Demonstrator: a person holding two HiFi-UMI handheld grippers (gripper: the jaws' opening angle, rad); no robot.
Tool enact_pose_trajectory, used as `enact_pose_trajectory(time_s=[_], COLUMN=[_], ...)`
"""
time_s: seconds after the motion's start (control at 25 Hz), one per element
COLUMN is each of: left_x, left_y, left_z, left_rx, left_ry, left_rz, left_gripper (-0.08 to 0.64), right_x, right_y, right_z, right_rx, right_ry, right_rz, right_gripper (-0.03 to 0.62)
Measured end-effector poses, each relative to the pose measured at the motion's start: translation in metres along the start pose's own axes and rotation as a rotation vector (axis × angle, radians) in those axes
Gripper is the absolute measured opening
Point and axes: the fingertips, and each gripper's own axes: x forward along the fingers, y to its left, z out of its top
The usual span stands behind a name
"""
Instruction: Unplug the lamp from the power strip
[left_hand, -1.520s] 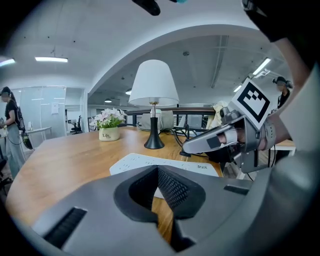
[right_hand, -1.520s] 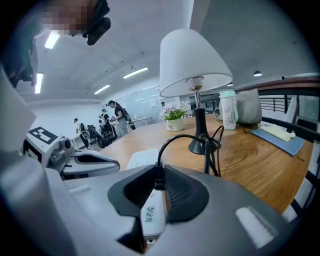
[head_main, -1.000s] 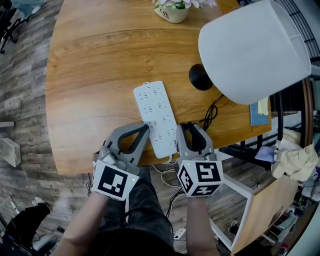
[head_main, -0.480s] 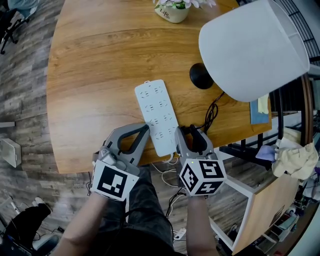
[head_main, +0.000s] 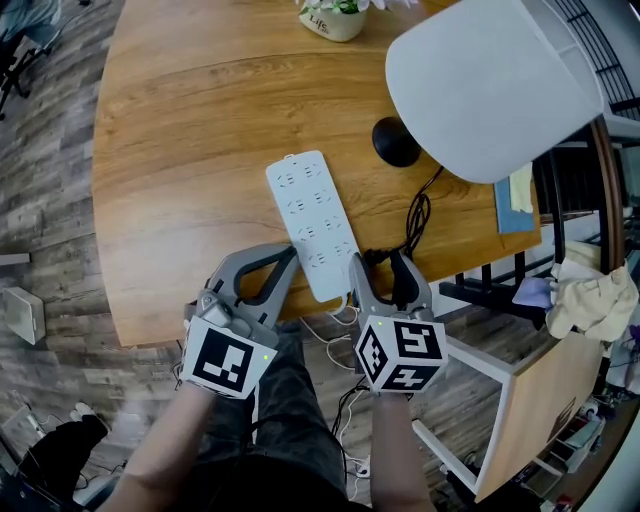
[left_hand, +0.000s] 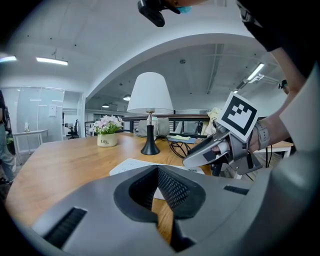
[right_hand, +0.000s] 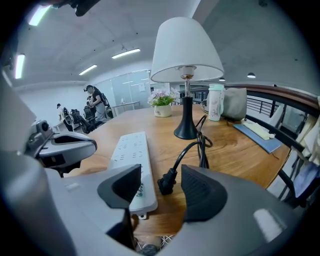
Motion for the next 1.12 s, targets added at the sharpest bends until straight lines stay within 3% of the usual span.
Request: enact_pose_trajectory(time_s=[0.4, 0.72, 1.12], left_x=[-0.005, -0.012, -0.022], left_y=[0.006, 0.019, 0.027], left_z=[0.006, 0.024, 0.051], left_rx=[0.001, 0.003, 0.007], left_ry=[-0.017, -0.041, -0.079], left_rz=[0.019, 0.042, 0.058], left_gripper=[-0.005, -0.005, -0.005], right_x=[-0.021, -0.036, -0.054], right_y=[0.007, 0.018, 0.038], right_z=[0.018, 0.043, 0.074], right_rx=[-0.058, -0.105, -0.105], right_ry=[-0.098, -0.196, -0.305], right_rz=[-0.024, -0.01, 0.061], right_gripper=[0.234, 0.058, 0.011])
